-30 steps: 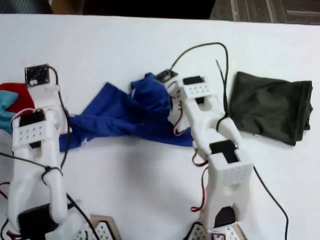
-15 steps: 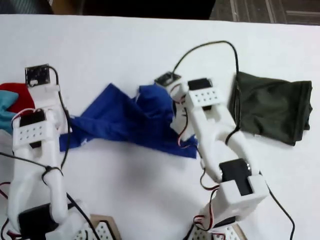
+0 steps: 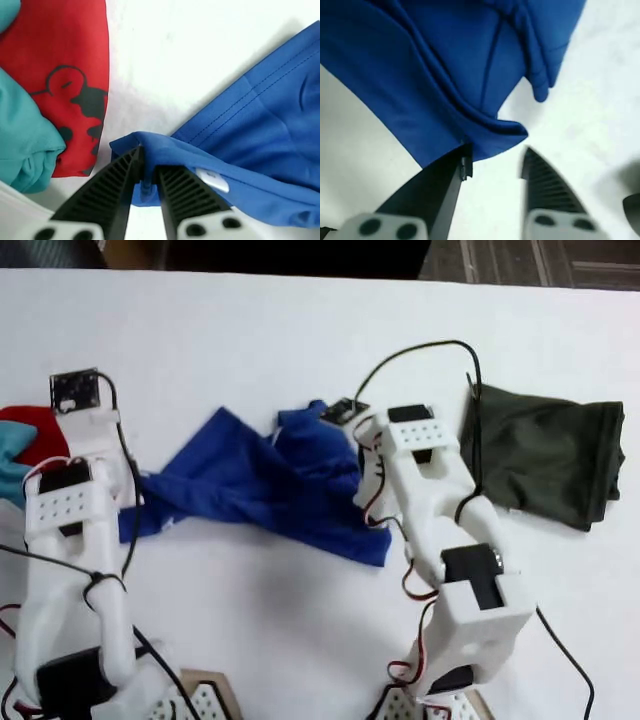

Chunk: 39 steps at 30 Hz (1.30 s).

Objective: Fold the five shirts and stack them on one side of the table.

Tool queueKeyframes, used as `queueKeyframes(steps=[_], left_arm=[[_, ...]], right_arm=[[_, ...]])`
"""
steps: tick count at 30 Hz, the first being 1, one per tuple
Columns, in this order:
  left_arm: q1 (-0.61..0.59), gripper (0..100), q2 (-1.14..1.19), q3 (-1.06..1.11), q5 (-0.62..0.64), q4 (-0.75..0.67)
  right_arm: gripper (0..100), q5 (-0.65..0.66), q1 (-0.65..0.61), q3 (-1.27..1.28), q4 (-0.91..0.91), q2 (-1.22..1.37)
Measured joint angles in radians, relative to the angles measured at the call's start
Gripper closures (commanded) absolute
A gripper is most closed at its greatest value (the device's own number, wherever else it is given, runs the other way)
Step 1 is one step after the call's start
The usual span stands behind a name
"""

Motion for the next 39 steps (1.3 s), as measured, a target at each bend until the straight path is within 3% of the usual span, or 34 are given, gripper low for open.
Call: queueKeyframes(steps=[12, 20, 27, 34, 39], left_arm=[[0.000, 97, 0.000, 0.000, 0.000, 0.000], [0.000, 97, 0.000, 0.000, 0.000, 0.000], [0.000, 97, 0.000, 0.000, 0.000, 0.000], [0.000, 97, 0.000, 0.000, 0.000, 0.000], [0.000, 97, 0.000, 0.000, 0.000, 0.000]], right_arm=[[96.4, 0.000, 0.002, -0.129, 0.091, 0.000], [96.4, 0.000, 0.002, -0.356, 0.245, 0.000], [95.8, 0.005, -0.028, -0.529, 0.259, 0.058], [75.9, -0.043, -0.048, -0.456, 0.272, 0.133], [75.5, -0.046, -0.048, -0.437, 0.269, 0.157]])
